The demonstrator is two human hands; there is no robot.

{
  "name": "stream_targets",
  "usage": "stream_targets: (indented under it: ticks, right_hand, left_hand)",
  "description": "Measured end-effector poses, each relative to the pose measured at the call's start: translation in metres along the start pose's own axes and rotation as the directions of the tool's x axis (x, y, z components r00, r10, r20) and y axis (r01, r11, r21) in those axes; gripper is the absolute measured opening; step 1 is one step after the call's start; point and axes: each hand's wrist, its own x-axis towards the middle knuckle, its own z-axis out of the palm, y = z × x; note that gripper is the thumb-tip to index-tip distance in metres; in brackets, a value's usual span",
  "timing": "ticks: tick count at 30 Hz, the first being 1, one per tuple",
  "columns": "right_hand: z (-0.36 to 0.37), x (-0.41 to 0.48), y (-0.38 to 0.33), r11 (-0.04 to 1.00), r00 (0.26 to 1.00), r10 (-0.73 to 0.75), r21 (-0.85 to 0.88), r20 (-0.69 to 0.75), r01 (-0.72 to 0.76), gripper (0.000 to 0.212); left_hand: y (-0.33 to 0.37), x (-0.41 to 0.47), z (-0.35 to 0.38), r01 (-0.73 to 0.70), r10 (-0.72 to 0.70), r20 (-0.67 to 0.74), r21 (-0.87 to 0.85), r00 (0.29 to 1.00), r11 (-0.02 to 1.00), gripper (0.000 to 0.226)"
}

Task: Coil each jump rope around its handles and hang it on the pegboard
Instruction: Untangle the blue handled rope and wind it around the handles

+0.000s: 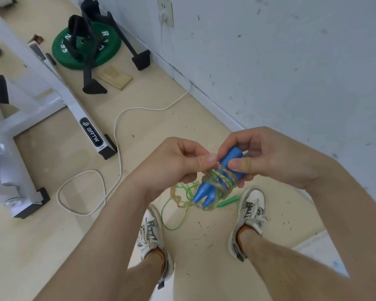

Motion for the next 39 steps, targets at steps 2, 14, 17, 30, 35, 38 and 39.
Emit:
stream_targets:
  ticks: [2, 14, 17, 30, 35, 38, 39]
  right_hand:
    - [0.001, 0.002, 0.001, 0.962, 0.999, -0.050, 0.268, 0.011, 0.046, 0.015]
    - [0.040, 0.028, 0.002, 0.565, 0.875, 0.155, 0.768, -0.459, 0.303, 0.013]
    - [0.041, 0.029, 0.002, 0.773, 0.762, 0.159, 0.559, -0.628, 0.299, 0.008]
    - [0.039, 0.033, 0.018, 0.949, 0.610, -0.238, -0.314, -0.756, -0.018, 0.013]
    - [0.035, 0.032, 0.019, 0.831, 0.704, -0.316, -0.544, -0.636, -0.118, 0.009]
    - [0.027, 0.029, 0.017, 0.823, 0.815, -0.212, -0.548, -0.539, -0.148, 0.012]
    - [0.025, 0.027, 0.015, 0.822, 0.854, -0.183, -0.552, -0.487, -0.139, 0.016]
  left_hand:
    - [-0.001, 0.003, 0.006, -0.010, 0.016, 0.025, -0.233, 1.000, 0.973, 0.024]
    - [0.000, 0.018, 0.032, -0.125, 0.082, -0.382, -0.088, 0.921, 0.988, 0.028]
    - [-0.005, 0.017, 0.029, -0.058, 0.147, -0.371, 0.242, 0.917, 0.969, 0.033]
    - [-0.009, 0.009, 0.029, -0.089, 0.446, -0.155, 0.873, 0.881, 0.479, 0.029]
    - [-0.007, 0.007, 0.025, -0.143, 0.613, -0.083, 0.940, 0.786, 0.311, 0.020]
    - [-0.005, 0.006, 0.017, -0.180, 0.614, -0.106, 0.905, 0.782, 0.386, 0.029]
    - [-0.004, 0.005, 0.014, -0.177, 0.606, -0.129, 0.890, 0.785, 0.419, 0.030]
